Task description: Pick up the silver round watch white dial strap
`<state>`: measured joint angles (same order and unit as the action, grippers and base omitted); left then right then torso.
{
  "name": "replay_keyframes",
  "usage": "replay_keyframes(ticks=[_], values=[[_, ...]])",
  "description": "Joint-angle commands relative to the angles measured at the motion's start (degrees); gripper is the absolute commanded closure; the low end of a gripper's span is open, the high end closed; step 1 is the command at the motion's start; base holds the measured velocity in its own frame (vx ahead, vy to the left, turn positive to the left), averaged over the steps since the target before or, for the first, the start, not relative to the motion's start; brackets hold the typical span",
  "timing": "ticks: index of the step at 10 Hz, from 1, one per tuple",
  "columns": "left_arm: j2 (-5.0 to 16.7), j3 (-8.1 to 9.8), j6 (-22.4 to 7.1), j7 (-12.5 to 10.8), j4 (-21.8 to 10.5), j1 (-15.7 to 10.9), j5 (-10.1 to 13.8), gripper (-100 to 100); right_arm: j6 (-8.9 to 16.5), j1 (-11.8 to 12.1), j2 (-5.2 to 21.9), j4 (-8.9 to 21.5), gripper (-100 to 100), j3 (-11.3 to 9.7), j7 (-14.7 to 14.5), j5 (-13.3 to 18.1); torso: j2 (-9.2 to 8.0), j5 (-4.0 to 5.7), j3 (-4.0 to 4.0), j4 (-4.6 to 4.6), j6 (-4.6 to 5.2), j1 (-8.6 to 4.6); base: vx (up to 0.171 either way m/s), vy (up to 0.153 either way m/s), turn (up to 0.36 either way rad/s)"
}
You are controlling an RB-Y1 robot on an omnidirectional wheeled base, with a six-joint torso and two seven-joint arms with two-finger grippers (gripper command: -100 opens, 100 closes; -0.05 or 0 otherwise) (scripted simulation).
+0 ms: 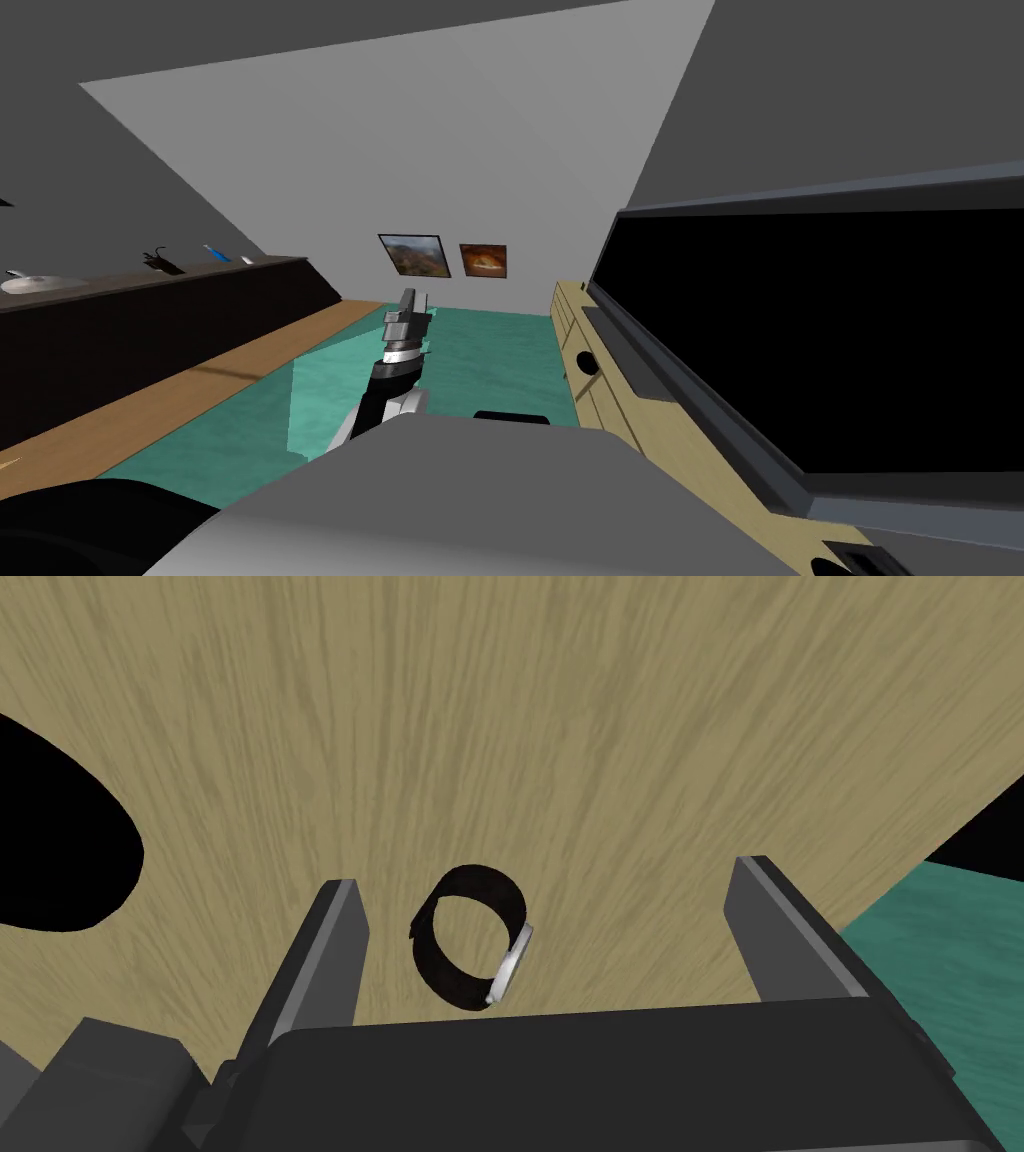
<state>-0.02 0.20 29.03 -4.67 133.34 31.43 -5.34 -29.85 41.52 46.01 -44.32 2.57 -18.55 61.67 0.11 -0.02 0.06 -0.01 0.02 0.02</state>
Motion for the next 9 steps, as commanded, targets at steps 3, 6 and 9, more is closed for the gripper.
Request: replay_keyframes(ticks=[3, 6, 9], values=[[0.0, 0.0, 0.0, 0.0, 0.0, 0.01, 0.0, 0, 0.07, -0.47, 0.93, 5.56, -100, -1.09, -0.01, 3.13, 0.02, 0.01, 0.01, 0.0, 0.03, 0.02, 0.019, 0.005, 0.334], [0.0, 0.0, 0.0, 0.0, 0.0, 0.01, 0.0, 0, 0.17, -0.52, 0.97, 6.12, -100, -1.6, 0.56, 3.8, -0.02, -0.02, -0.01, 0.0, 0.08, 0.19, 0.01, 0.027, 0.124], [0.0, 0.01, 0.0, 0.0, 0.0, 0.01, 0.0, 0, 1.65, -1.75, -0.72, 7.15, -100, -2.65, -0.01, 3.59, -0.12, 0.03, -0.07, 0.03, 0.09, -0.07, -0.009, -0.035, 0.032]])
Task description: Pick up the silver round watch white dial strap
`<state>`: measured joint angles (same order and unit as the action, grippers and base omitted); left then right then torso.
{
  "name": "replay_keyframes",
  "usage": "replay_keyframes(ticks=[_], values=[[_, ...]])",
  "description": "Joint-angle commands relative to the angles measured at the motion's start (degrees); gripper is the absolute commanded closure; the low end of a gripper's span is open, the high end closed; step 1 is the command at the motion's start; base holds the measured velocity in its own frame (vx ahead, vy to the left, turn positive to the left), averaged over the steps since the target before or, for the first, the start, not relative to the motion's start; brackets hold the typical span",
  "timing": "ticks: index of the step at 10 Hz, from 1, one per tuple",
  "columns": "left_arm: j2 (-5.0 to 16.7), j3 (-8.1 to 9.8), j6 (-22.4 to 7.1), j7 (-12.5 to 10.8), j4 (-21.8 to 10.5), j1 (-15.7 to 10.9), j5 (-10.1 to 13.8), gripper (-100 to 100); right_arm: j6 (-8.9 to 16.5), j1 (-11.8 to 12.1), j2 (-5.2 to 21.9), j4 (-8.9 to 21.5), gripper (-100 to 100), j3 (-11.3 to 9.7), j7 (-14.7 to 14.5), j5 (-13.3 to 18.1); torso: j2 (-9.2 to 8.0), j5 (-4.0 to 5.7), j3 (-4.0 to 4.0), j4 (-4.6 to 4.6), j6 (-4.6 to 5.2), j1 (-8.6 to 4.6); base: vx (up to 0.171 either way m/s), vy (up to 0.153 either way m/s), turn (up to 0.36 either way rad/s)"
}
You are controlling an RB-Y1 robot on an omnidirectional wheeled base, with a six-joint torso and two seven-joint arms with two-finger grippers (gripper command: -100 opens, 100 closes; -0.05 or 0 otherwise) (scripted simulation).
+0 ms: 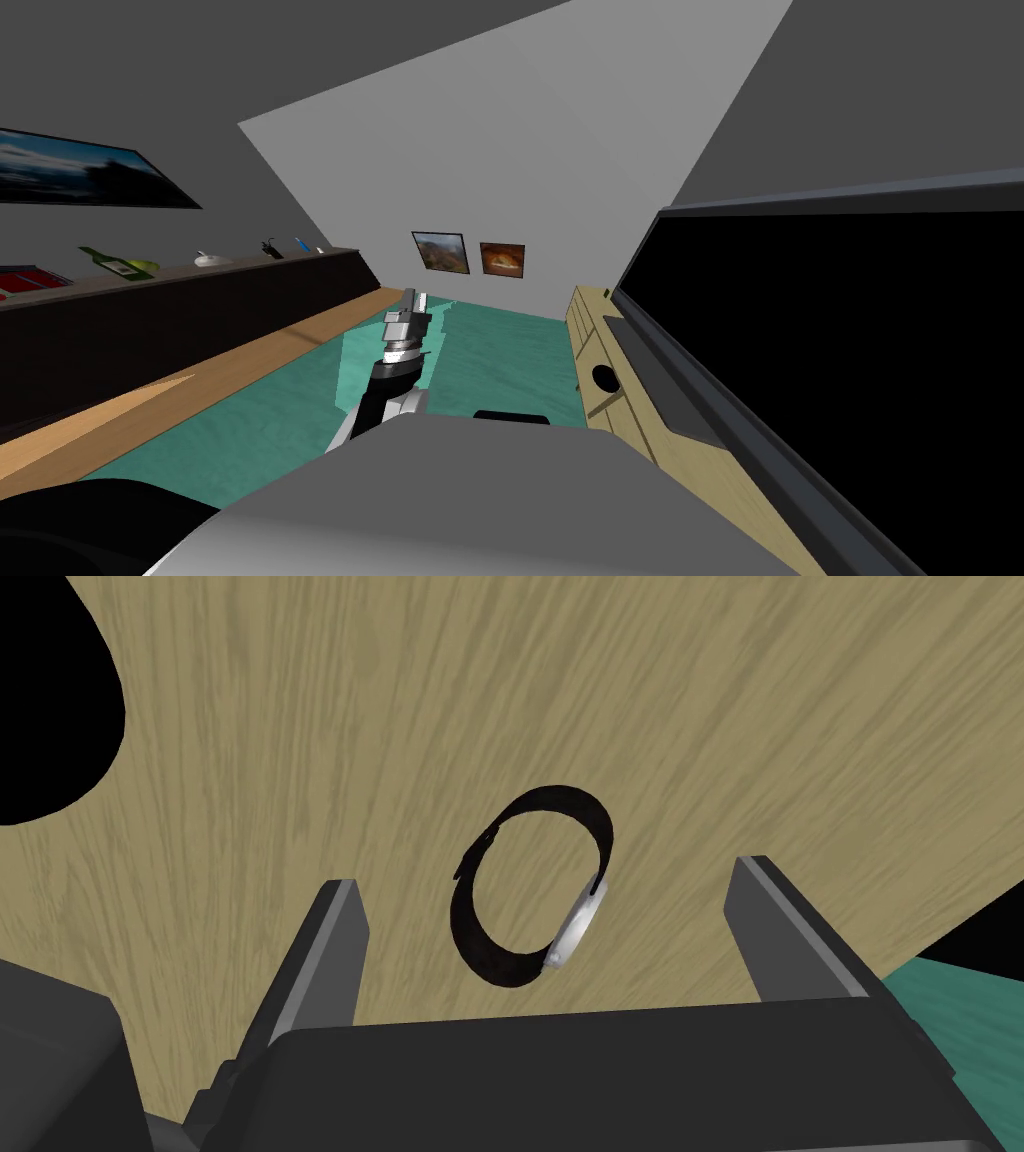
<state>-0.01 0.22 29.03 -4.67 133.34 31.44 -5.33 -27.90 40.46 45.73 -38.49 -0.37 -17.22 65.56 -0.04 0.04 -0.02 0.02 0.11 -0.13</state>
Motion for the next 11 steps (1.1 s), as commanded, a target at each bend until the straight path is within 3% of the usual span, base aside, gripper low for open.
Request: replay_keyframes(ticks=[1, 2, 3, 7, 8, 9, 10, 11], values=[[0.0, 0.0, 0.0, 0.0, 0.0, 0.0, 0.0, 0, 0.32, -1.16, -1.11, 1.68, -100, -0.14, -1.53, -0.4, 0.0, 0.0, 0.0, 0.0, 0.0, 0.0, -0.02, -0.054, 0.036], [0.0, 0.0, 0.0, 0.0, 0.0, 0.0, 0.0, 0, 0.04, -1.03, -0.84, 1.6, -100, 0.1, -1.29, -0.34, -0.02, 0.0, -0.01, 0.0, 0.0, 0.0, -0.009, -0.025, 0.011], [0.0, 0.0, 0.0, 0.0, 0.0, 0.0, 0.0, 0, 0.04, -1.12, -0.92, 1.77, 100, 0.11, -1.6, -0.38, 0.01, -0.02, 0.0, 0.0, 0.01, 0.09, 0.0, 0.0, 0.0], [0.0, 0.0, 0.0, 0.0, 0.0, 0.0, 0.0, 0, -0.07, -1.07, -0.84, 1.72, 100, -0.06, -1.85, -0.19, 0.0, -0.1, -0.03, 0.06, 0.15, 0.25, 0.0, -0.001, 0.011], [0.0, 0.0, 0.0, 0.0, 0.0, 0.0, 0.0, 0, -0.12, -1.08, -0.82, 1.68, 0, -0.12, -1.95, -0.13, -0.02, -0.13, -0.05, 0.08, 0.2, 0.28, 0.0, 0.0, 0.011], [0.0, 0.0, 0.0, 0.0, 0.0, 0.0, 0.0, 0, -1.55, 0.25, 0.9, 0.6, 100, 1.12, -0.95, -0.11, -0.04, -0.15, -0.07, 0.1, 0.26, 0.3, 0.016, 0.069, -0.104], [-0.01, -0.01, 0.0, 0.0, 0.0, 0.01, 0.0, 0, -1.08, -0.61, 0.06, 1.64, 100, 0.79, -2.14, -0.25, -0.05, -0.24, -0.07, 0.09, 0.35, 0.56, 0.008, 0.044, -0.041], [-0.01, -0.01, 0.0, 0.0, 0.0, 0.0, 0.0, 0, -1.36, -0.49, 0.19, 1.69, 0, 0.92, -2.16, -0.26, -0.07, -0.22, -0.1, 0.13, 0.31, 0.54, 0.0, 0.007, 0.001]])
